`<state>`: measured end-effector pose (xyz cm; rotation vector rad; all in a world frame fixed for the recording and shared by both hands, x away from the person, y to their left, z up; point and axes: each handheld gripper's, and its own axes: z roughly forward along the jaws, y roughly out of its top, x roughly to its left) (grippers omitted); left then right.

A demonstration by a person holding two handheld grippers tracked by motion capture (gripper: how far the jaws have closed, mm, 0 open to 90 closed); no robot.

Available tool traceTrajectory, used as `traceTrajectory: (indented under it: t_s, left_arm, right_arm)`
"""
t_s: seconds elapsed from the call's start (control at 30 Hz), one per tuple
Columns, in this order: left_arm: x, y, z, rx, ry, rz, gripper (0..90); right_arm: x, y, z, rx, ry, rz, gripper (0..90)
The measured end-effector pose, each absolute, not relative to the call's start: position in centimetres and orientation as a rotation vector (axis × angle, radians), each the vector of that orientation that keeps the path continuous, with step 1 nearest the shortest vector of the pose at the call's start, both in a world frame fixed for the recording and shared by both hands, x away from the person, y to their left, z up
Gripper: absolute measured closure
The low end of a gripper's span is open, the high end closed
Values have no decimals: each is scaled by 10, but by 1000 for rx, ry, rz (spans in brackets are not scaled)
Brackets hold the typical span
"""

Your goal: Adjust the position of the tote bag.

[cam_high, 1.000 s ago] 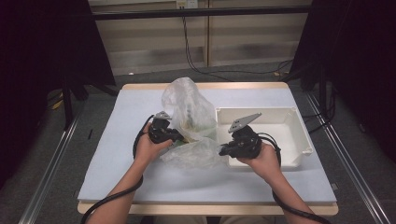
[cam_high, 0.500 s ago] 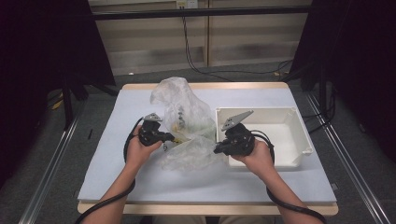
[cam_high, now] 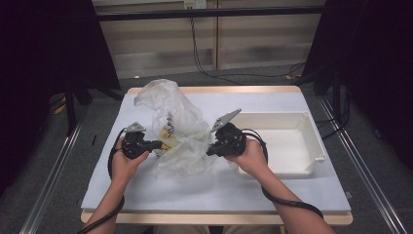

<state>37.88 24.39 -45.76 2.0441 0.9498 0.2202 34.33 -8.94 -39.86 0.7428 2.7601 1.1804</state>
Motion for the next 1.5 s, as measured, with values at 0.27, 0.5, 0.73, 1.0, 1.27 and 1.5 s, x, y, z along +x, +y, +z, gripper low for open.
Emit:
traceTrajectory:
  t_s: [0.27, 0.5, 0.73, 1.0, 1.27, 1.5]
  left_arm:
    - [361, 253, -455, 2037, 987, 217, 900]
    - [352, 242, -464, 2078, 971, 180, 900]
    - [347, 227, -466, 2099, 936, 158, 896]
    - [347, 212, -463, 2090, 903, 148, 878]
    - [347, 205, -460, 2106, 868, 148, 890]
    - [344, 202, -457, 2112, 843, 174, 889]
  right_arm:
    - [355, -84, -399, 725, 2756, 1121, 855]
    - [370, -100, -394, 790, 2712, 1098, 858]
    - [382, -108, -391, 828, 2677, 1069, 860]
    - [400, -121, -387, 942, 2599, 1100, 868]
    - [411, -122, -387, 989, 2540, 1103, 870]
    - [405, -133, -387, 1067, 2520, 1108, 586]
